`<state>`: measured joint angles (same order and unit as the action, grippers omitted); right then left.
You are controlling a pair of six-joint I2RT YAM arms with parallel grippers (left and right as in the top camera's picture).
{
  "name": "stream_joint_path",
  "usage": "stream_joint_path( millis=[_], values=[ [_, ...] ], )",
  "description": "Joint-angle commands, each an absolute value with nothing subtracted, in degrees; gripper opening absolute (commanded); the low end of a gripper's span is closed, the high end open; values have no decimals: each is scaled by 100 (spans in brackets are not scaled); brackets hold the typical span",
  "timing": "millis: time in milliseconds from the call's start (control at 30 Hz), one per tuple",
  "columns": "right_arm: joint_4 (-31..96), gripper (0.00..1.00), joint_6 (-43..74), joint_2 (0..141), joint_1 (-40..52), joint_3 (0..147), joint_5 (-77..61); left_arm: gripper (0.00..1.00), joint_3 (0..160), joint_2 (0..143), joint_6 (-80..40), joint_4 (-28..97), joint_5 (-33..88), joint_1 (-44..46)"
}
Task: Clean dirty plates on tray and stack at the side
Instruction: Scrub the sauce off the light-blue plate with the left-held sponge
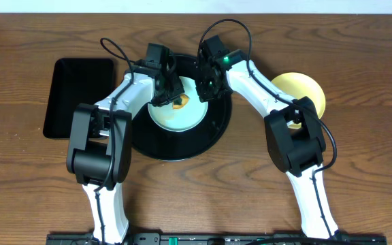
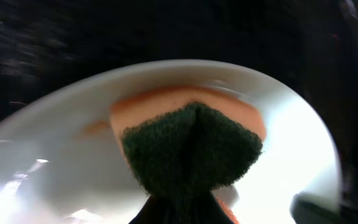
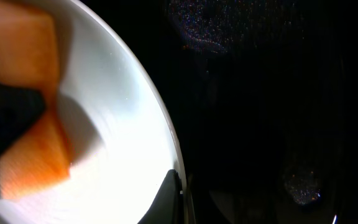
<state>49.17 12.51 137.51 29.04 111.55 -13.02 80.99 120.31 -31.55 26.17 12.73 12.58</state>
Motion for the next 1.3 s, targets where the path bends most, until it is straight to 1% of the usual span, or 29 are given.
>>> stream_joint_path(
  millis=[0,100,333,600,800,833,867,900,933,1000,1033,1067,1133,1267],
  values=[
    [5030,1,1107,13878,3052,10895,-1186,8,7793,12525,-3262,3168,-471,1087],
    [4991,1,1111,13878,3052,10895,-1212,8,7793,12525,-3577,3760,-325,1079],
    [5013,1,1111,13876,3052,10895,-1275,8,7791,12525,-3514,4759,1149,1081],
    [5002,1,1107,13876,3030,10895,-1809,8,7793,12525,-2180,4788,3114,1046],
    [4967,2,1107,13876,2952,10908,-2156,7,7793,12525,-2165,4753,3173,1024],
    [4958,6,1107,13876,2923,10925,-2178,8,7793,12525,-2165,4751,3170,1024],
    [4950,13,1107,13876,2891,10951,-2196,8,7793,12525,-2165,4748,3168,1024],
    [4941,22,1107,13876,2856,10975,-2211,7,7793,12525,-2167,4748,3166,1024],
    [4906,34,1107,13876,2818,10995,-2261,8,7793,12525,-2167,4748,3151,1026],
    [4772,55,1109,13876,2727,11010,-2421,8,7793,12525,-2167,4751,3144,1026],
    [4685,61,1111,13876,2685,11010,-2502,8,7793,12525,-2167,4748,3144,1026],
    [4591,64,1116,13876,2648,11010,-2558,8,7793,12525,-2167,4748,3146,1026],
    [4416,66,1155,13889,2593,11008,-2556,8,7791,12525,-2167,4748,3146,1026],
    [4237,68,1223,13922,2569,11006,-2561,8,7791,12525,-2167,4748,3144,1035]
  ],
)
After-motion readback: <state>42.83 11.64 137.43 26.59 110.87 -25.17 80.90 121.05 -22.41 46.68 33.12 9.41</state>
